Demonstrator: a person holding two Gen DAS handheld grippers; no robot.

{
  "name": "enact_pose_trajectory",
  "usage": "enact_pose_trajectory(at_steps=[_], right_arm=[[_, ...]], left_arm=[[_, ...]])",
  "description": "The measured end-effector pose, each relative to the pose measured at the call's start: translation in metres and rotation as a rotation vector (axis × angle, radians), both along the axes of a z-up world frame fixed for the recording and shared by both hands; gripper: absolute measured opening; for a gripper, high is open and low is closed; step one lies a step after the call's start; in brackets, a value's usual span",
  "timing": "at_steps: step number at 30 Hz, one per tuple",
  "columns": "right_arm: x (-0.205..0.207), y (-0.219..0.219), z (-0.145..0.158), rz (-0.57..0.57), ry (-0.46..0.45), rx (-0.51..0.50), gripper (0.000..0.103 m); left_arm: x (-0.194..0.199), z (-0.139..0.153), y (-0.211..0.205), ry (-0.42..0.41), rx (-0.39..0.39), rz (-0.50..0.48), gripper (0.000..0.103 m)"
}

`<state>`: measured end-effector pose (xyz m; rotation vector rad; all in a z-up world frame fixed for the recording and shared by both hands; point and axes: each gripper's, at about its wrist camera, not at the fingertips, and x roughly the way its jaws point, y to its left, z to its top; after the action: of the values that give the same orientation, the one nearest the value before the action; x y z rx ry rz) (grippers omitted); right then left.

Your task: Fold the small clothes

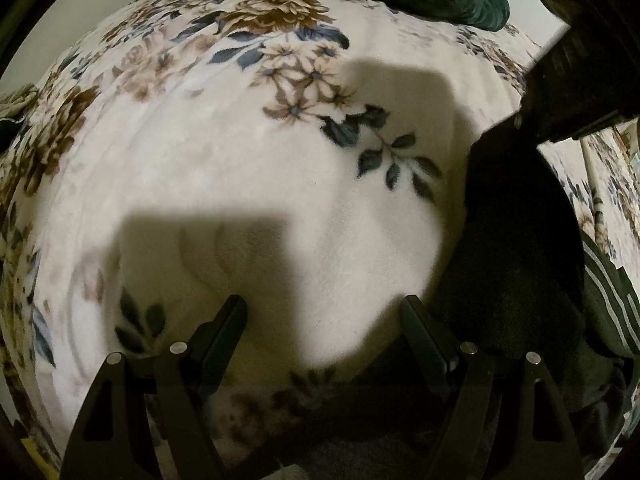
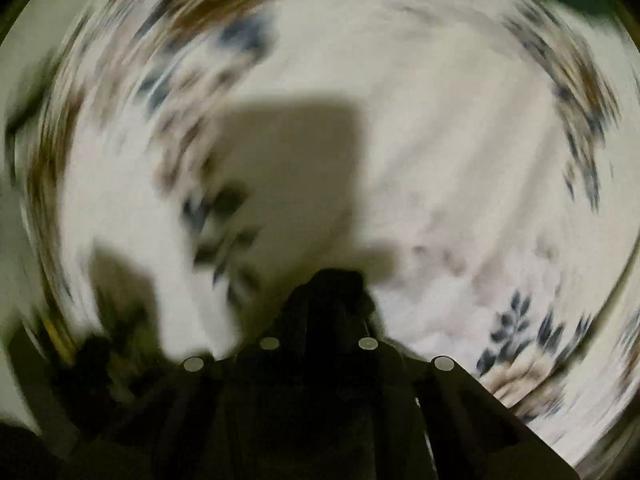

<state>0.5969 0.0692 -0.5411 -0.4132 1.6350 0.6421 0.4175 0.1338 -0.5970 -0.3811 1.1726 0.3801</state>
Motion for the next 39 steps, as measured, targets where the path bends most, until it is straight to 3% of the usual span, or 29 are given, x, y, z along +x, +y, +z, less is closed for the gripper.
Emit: enact_pose_trajectory(at_steps=[4,9,12,18,20,21,22,24,27,29,31,32,33,34,35,39], right_arm=[[0.042,-0.065,-0.019,-0.496,0.243,0.152,0.008],[0.039,-0.116,-0.044,-0.819,0.467,0.334,0.008],[0.035,-0.129,-0.043,-0.836,0.45,0.345,0.008],[0.022,-0.115,-0.019,-0.681,0.405,0.358,0.008],[0.018,-0.118,-0.019,-0.684,0.433,0.379,0.008],[0.018,-0.122,-0.019,-0.693,0.442,0.39,0.008],[0.019,-0.127,-0.019,-0.711,0.451,0.406,0.006],[0.02,-0.142,-0.02,-0.791,0.472,0.481,0.005],[0.03,-0.169,-0.015,-0.877,0.384,0.467,0.005],[0.036,-0.166,0.002,-0.79,0.265,0.44,0.005],[0.037,-0.143,0.02,-0.633,0.208,0.406,0.009],[0.035,-0.125,0.027,-0.538,0.195,0.385,0.027],[0.031,-0.104,0.033,-0.44,0.179,0.353,0.055],[0.027,-0.085,0.036,-0.356,0.162,0.318,0.064],[0.02,-0.058,0.039,-0.248,0.14,0.279,0.068],[-0.011,0.018,0.024,0.104,0.079,0.079,0.068]], left_arm=[[-0.001,0.003,0.0,-0.005,-0.003,-0.007,0.078],[-0.006,0.016,0.004,-0.047,-0.019,-0.026,0.078],[-0.005,0.025,0.004,-0.099,-0.04,-0.069,0.077],[0.02,0.016,-0.012,-0.122,-0.141,-0.254,0.074],[0.028,0.013,-0.019,-0.137,-0.169,-0.319,0.044],[0.03,0.013,-0.023,-0.145,-0.18,-0.343,0.015],[0.033,0.012,-0.031,-0.136,-0.174,-0.389,0.008],[0.031,0.017,-0.04,-0.146,-0.109,-0.426,0.006],[0.022,0.02,-0.04,-0.165,-0.104,-0.421,0.004],[0.016,0.027,-0.04,-0.191,-0.083,-0.412,0.004],[0.013,0.032,-0.043,-0.205,-0.062,-0.413,0.004],[0.013,0.034,-0.046,-0.212,-0.051,-0.413,0.004],[0.009,0.034,-0.047,-0.218,-0.045,-0.413,0.004],[0.01,0.034,-0.048,-0.221,-0.04,-0.412,0.004],[0.009,0.034,-0.052,-0.221,-0.032,-0.413,0.004],[0.012,0.033,-0.056,-0.219,-0.012,-0.414,0.004]])
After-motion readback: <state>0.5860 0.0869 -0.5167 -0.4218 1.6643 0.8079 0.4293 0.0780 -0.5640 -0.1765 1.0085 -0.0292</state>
